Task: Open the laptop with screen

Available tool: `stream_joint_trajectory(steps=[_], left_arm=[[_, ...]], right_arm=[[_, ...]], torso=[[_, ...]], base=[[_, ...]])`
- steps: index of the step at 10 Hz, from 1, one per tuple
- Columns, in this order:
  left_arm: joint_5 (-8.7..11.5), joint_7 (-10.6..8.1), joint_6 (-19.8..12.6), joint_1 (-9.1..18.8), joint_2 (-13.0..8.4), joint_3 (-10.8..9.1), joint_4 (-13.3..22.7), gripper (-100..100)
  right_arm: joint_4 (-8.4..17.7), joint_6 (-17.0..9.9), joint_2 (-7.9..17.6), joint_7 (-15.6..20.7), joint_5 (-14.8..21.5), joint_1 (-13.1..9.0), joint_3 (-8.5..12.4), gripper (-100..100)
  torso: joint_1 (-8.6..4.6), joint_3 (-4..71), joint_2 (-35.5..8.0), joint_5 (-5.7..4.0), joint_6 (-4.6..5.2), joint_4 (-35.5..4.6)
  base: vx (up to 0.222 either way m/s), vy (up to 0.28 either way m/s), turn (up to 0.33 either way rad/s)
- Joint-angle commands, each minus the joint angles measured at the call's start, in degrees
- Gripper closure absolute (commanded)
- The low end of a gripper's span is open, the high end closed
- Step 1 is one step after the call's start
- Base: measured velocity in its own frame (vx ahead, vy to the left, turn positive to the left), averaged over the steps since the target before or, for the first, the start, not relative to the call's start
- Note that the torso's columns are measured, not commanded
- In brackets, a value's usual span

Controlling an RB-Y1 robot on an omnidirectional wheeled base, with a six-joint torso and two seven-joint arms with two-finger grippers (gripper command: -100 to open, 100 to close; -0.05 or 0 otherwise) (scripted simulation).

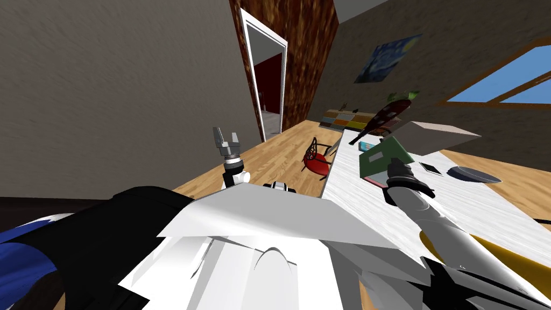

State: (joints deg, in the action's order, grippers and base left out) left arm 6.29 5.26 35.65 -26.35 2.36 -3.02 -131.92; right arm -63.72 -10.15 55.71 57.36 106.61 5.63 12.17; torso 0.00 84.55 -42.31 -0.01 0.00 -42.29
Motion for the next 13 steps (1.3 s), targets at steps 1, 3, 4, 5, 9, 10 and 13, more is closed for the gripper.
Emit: stream_joint_trajectory(steps=[1,3,4,5,9,10,13], left_arm=[[0.0,0.0,0.0,0.0,0.0,0.0,0.0,0],[0.0,0.0,0.0,-0.01,0.0,-0.01,0.0,0],[0.0,0.0,0.01,-0.02,0.0,-0.01,-0.01,0],[0.0,0.0,0.01,-0.03,0.0,-0.01,-0.01,0],[0.0,0.0,0.0,-0.01,0.0,0.0,0.0,0],[0.0,0.0,0.0,-0.01,0.0,0.0,0.0,0],[0.0,0.0,0.0,0.0,-0.01,-0.01,0.0,0]], right_arm=[[2.9,-0.69,1.15,-0.97,-0.15,-0.52,-0.28,-100],[1.35,-0.48,0.82,-0.91,0.1,-0.39,-0.77,100],[-0.2,-0.28,0.49,-0.84,0.36,-0.27,-1.27,100],[-0.97,-0.18,0.33,-0.81,0.48,-0.21,-1.52,100],[-3.26,0.05,-0.2,0.14,0.84,-0.06,-1.76,100],[-2.95,0.06,-0.62,-1.82,-1.25,-0.97,-1.9,100],[-2.72,0.52,-1.58,-4.08,-4.5,-2.29,-1.84,100]], torso=[[-0.01,0.02,0.03,0.01,0.02,0.01],[0.02,0.08,0.12,0.01,0.03,0.03],[0.0,0.11,0.19,-0.03,0.13,0.08],[-0.17,0.05,0.15,-0.26,0.11,0.03],[-0.01,0.03,0.06,-0.18,-0.13,0.12],[-0.04,0.02,0.04,-0.14,-0.14,0.07],[-0.27,-0.08,-0.07,-0.15,-0.1,-0.08]], base=[[-0.042,-0.015,0.134],[0.004,-0.002,-0.084],[0.068,0.012,-0.248],[0.078,0.021,-0.239],[0.042,0.014,-0.13],[-0.044,-0.069,0.022],[-0.072,-0.121,0.039]])
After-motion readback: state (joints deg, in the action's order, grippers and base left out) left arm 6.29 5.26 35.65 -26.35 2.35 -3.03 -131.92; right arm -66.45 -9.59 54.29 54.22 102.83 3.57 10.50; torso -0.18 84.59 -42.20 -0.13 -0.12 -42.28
